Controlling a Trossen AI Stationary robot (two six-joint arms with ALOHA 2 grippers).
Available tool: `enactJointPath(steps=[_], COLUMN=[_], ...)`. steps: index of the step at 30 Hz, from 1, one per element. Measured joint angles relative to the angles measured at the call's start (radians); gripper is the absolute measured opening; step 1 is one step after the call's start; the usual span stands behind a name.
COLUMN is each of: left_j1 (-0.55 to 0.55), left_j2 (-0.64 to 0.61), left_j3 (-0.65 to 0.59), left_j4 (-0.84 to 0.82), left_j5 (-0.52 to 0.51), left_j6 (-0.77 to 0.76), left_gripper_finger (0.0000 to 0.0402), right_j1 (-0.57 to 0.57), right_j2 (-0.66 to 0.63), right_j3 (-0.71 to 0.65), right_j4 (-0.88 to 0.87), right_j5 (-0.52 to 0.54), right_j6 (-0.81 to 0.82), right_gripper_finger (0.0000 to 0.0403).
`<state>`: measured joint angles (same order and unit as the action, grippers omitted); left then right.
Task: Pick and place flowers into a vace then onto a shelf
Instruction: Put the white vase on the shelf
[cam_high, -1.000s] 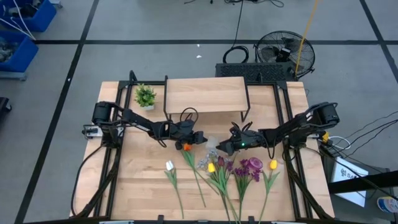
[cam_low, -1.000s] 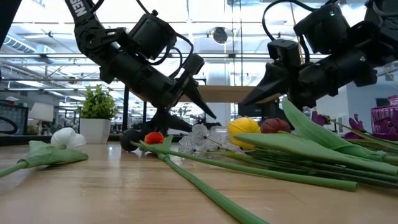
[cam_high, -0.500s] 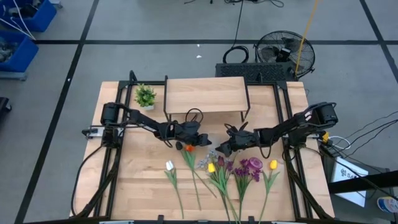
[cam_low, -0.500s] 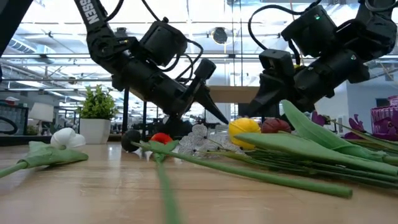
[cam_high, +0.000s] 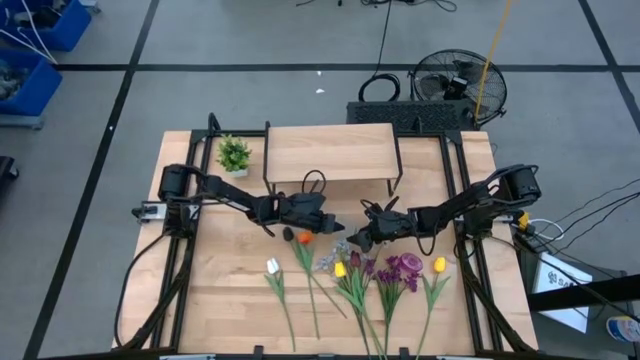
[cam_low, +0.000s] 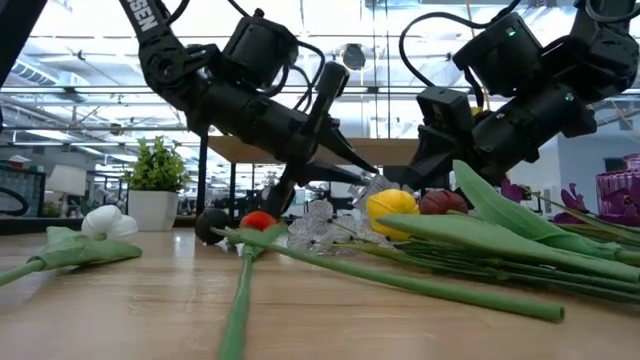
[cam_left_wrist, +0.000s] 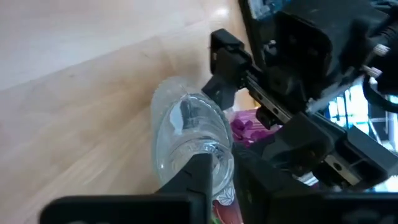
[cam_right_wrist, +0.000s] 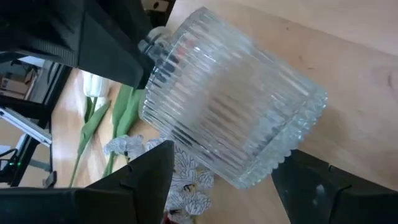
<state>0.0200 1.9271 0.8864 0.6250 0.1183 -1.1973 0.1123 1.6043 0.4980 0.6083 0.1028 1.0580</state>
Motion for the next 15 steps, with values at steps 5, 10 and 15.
enactJointPath(steps=[5, 10, 15], left_j1=[0.003, 0.008, 0.008], left_j2=[0.002, 0.001, -0.022], left_j3=[-0.002, 0.0, 0.0], left_j4=[0.015, -0.011, -0.045], left_j5=[0.006, 0.08, 0.149], left_j6=[0.018, 0.01, 0.01], left_gripper_finger=[0.0041, 0.0041, 0.0041], right_j1=[0.0, 0.012, 0.032], right_j2=[0.0, -0.001, -0.022], right_j3=[0.0, 0.001, 0.002], right_j4=[-0.003, -0.003, 0.001], right_j5=[-0.005, -0.033, -0.099], right_j6=[-0.004, -0.002, 0.0], right_gripper_finger=[0.0247, 0.0247, 0.0247])
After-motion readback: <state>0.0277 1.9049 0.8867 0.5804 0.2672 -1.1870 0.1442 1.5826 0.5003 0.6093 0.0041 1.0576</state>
